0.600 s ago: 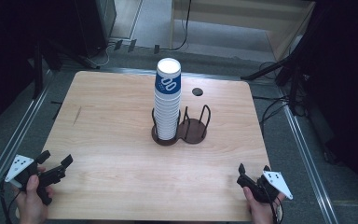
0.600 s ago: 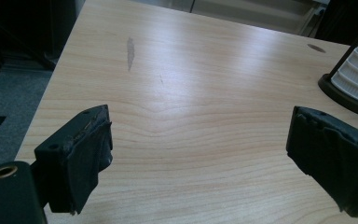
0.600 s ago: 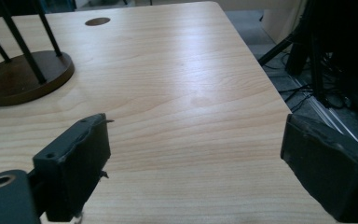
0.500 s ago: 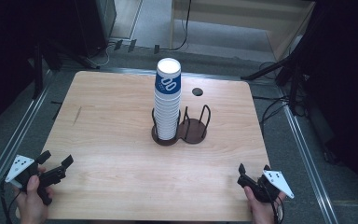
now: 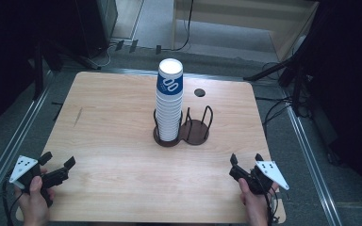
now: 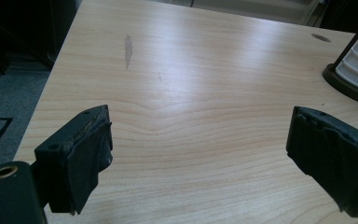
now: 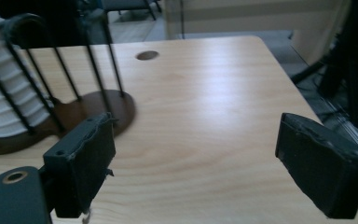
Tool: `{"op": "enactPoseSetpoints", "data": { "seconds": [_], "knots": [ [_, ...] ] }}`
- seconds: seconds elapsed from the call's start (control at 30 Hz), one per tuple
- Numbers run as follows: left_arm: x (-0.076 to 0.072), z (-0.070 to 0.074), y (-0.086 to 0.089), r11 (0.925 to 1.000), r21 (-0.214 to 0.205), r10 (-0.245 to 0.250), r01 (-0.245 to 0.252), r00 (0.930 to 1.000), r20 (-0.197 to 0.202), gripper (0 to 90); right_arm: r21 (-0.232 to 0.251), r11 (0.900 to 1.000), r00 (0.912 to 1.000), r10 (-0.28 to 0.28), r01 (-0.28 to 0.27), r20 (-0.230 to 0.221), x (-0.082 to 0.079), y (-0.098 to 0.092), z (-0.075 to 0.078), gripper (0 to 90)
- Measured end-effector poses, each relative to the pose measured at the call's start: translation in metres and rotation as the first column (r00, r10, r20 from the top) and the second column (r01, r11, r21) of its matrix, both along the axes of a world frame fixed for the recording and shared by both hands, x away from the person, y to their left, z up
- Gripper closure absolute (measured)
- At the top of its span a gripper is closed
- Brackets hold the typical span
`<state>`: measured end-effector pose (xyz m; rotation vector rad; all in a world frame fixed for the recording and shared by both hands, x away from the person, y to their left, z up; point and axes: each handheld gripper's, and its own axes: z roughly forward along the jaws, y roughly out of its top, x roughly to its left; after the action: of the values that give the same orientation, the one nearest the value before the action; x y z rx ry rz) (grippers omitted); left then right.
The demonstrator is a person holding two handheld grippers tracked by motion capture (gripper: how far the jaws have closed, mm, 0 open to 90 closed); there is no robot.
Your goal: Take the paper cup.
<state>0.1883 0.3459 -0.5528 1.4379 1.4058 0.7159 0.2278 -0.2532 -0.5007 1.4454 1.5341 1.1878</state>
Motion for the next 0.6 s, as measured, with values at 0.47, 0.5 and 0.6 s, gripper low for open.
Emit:
{"op": "enactPoseSetpoints", "data": {
  "seconds": [0.47, 0.5, 0.6],
  "knots": [
    [0.002, 0.0, -0.001, 0.9998, 0.006, -0.018, 0.018, 0.9998, -0.004, 7.8, -0.008, 0.9901, 0.9878, 0.14, -0.14, 0.068, 0.025, 0.07, 0.037, 7.5],
    [0.002, 0.0, -0.001, 0.9998, 0.008, -0.019, 0.019, 0.9998, -0.004, 7.8, -0.004, 0.9893, 0.9869, 0.146, -0.146, 0.07, 0.026, 0.074, 0.039, 7.5],
    [0.003, 0.0, -0.001, 0.9998, 0.007, -0.019, 0.019, 0.9998, -0.008, 7.8, 0.014, 0.988, 0.9853, 0.152, -0.154, 0.077, 0.031, 0.084, 0.046, 7.9]
  ]
}}
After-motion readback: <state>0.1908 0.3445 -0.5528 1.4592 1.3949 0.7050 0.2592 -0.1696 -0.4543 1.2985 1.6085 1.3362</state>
